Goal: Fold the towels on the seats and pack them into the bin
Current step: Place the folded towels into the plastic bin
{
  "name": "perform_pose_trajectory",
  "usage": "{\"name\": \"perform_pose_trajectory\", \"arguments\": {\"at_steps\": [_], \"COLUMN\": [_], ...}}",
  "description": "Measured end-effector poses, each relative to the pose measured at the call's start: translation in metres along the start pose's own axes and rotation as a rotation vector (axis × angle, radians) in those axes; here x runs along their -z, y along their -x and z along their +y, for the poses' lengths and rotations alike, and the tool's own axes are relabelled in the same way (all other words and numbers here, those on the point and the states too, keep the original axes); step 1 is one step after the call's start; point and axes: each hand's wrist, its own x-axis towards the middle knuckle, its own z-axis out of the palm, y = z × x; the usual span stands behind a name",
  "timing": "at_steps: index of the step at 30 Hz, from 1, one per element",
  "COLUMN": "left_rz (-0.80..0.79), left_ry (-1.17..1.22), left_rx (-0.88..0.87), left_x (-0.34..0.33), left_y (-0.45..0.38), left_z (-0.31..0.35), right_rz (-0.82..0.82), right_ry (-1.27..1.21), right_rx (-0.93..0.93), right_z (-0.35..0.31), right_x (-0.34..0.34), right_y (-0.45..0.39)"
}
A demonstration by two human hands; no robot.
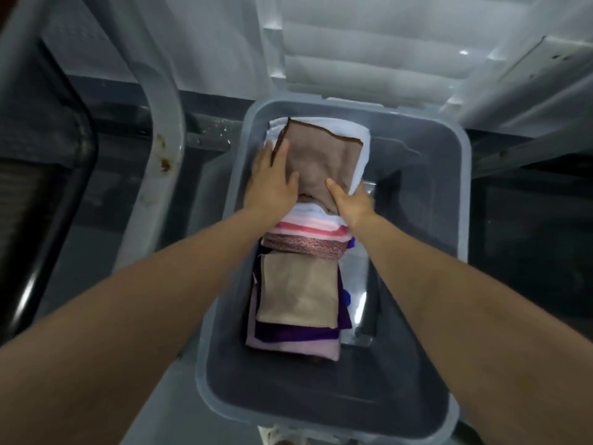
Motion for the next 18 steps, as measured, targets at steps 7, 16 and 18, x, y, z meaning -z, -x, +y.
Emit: {"name": "perform_pose_trajectory", "arguments": {"at_steps": [7, 16, 18], "left_rz": [-0.182, -0.083, -0.023], "left_ry": [-0.227, 0.028, 0.135], "left_rx": [-0.049, 0.034, 0.018], "left_x": [-0.03, 0.052, 0.083], "left_y": [-0.013, -0.024, -0.025], "left_z": [-0.032, 0.028, 0.046], "right_rz": [-0.062, 0.069, 0.162], "right_ry": [0.106, 0.255, 0.2], "right_rx": [-0.061, -0.033, -0.007], "right_z": [0.007, -0.095, -0.131], "right_x": [0.013, 0.075, 0.096], "right_y": [-0.014, 0.021, 0.031]}}
